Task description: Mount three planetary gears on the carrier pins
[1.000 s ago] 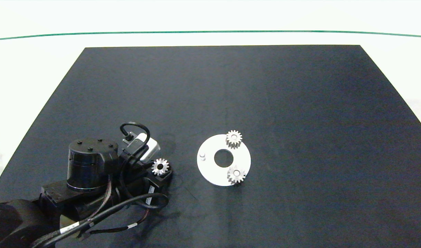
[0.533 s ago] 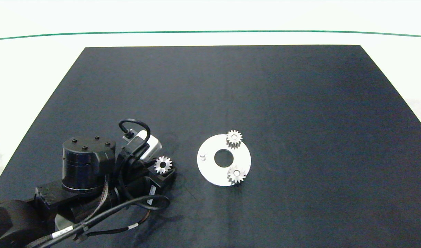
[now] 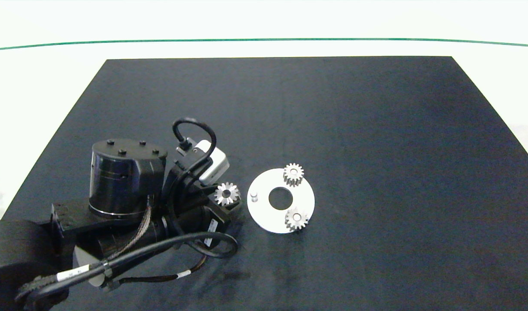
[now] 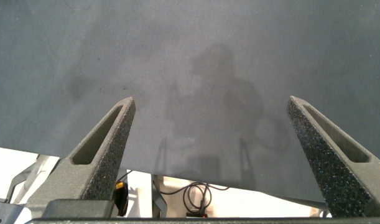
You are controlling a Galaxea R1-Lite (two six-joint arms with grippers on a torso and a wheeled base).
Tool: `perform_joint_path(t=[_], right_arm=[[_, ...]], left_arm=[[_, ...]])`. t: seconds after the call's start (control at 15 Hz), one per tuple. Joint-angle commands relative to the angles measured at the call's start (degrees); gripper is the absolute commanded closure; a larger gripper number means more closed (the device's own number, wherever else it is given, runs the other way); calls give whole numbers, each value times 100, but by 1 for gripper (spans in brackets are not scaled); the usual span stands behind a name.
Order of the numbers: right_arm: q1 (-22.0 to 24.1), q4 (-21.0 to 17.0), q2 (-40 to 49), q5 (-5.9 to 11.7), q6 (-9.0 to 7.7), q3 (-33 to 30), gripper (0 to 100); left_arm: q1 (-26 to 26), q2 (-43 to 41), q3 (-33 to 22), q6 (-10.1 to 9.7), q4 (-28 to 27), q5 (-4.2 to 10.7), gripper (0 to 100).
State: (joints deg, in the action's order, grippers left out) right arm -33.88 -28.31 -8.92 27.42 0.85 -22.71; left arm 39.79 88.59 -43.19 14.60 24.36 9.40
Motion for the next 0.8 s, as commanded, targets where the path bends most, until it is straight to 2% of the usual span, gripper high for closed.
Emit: perform_joint_path(t=[0.07, 0.6, 0.8], right_arm=[[-5, -17, -39, 9, 3, -23, 0], [-22, -17, -48, 1, -6, -49, 0], [-40, -17, -39, 1, -6, -49, 0]], left_arm=[[64, 141, -427, 16, -142, 18, 84], [240, 668, -497, -19, 219, 36, 84], [240, 818, -515, 7, 315, 352, 84]])
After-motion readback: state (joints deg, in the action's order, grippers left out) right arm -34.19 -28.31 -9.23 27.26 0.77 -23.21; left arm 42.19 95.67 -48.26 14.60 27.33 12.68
